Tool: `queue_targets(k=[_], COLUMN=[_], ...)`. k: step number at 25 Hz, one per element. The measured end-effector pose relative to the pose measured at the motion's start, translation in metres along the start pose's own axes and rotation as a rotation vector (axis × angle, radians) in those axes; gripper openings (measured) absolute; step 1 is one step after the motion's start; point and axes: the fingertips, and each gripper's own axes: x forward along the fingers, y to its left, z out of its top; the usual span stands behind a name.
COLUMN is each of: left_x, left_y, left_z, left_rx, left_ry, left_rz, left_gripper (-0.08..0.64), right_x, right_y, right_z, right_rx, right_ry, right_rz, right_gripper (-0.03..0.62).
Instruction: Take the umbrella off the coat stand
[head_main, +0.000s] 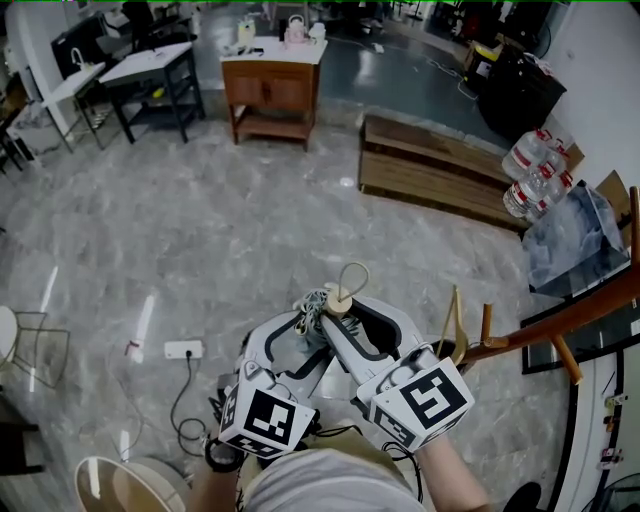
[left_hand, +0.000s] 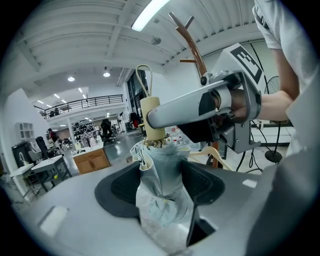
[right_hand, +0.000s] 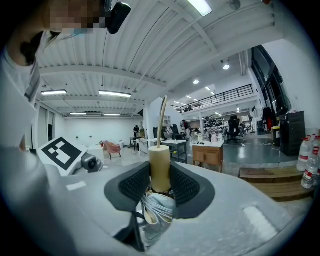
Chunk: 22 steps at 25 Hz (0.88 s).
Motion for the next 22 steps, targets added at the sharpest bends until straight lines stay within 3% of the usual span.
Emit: queue_targets(k=[22], left_x=[0.013], left_y=[-0.014], left_z=[0.010], left_rx=[0.011], left_ry=[-0.011], left_rz=[-0.036], left_gripper=[0.265], right_x=[-0.015], right_y=[-0.015], right_z=[-0.001], right_rx=[0.005], right_ry=[0.003], right_rz=[-0.041], right_gripper=[0.124])
